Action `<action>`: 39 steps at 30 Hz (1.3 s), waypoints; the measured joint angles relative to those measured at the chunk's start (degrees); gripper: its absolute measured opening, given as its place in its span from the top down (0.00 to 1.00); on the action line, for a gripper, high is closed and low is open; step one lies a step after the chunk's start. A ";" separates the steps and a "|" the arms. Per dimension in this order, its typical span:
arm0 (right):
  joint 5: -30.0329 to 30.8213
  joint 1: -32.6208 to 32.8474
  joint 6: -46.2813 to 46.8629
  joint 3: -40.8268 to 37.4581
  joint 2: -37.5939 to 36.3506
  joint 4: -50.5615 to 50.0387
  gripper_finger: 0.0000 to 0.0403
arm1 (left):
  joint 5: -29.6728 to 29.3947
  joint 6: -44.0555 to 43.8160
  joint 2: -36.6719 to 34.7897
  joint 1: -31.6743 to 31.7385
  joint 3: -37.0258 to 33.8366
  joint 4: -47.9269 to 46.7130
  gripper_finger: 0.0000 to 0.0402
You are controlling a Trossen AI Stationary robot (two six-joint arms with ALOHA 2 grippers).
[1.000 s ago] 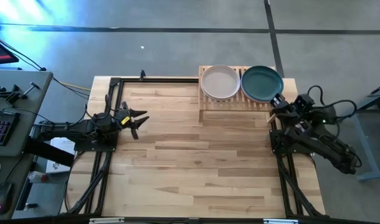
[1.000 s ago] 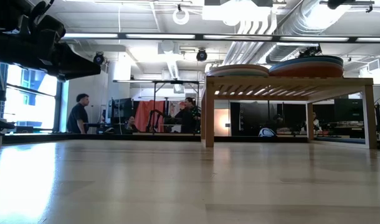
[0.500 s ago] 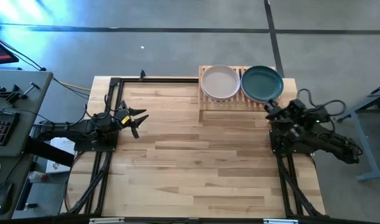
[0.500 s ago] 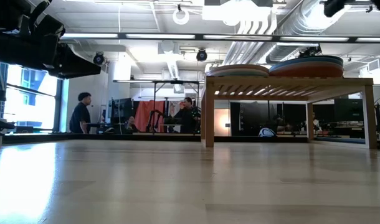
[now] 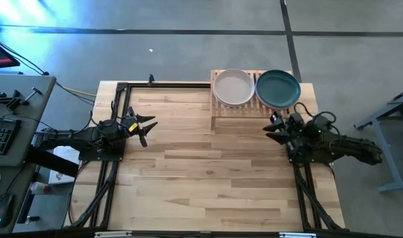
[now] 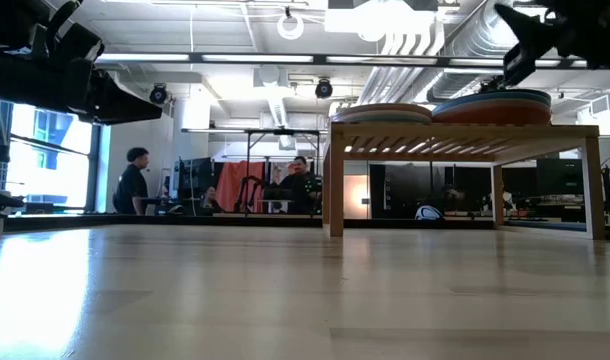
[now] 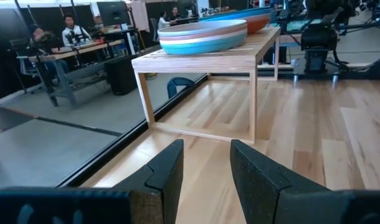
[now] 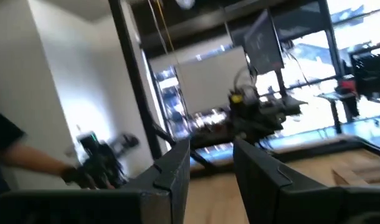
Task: Place and stack plates onto a shelf
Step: Return to Home Position
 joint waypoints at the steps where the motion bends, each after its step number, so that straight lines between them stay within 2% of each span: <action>1: 0.21 0.23 -1.74 0.00 0.02 -1.52 0.72 | -0.01 0.37 -0.02 0.01 0.00 0.00 0.70; 8: 0.77 0.77 -6.93 0.00 0.02 -9.46 0.72 | -0.04 1.53 0.00 0.00 0.00 -0.02 0.70; 17: 8.54 0.75 -8.79 0.00 0.01 -20.94 0.72 | -0.04 1.47 -0.01 0.00 0.00 -0.02 0.70; 24: 8.11 0.75 -10.77 0.00 0.00 -23.52 0.72 | -0.04 1.53 -0.02 0.00 0.00 -0.02 0.70; 29: 8.58 0.75 -6.76 -1.22 -0.02 -26.31 0.72 | -0.04 1.53 0.01 0.00 0.00 -0.02 0.70; 39: 13.68 0.86 -2.93 -2.56 -0.07 -25.46 0.72 | -0.04 1.53 -0.02 0.00 0.00 -0.02 0.70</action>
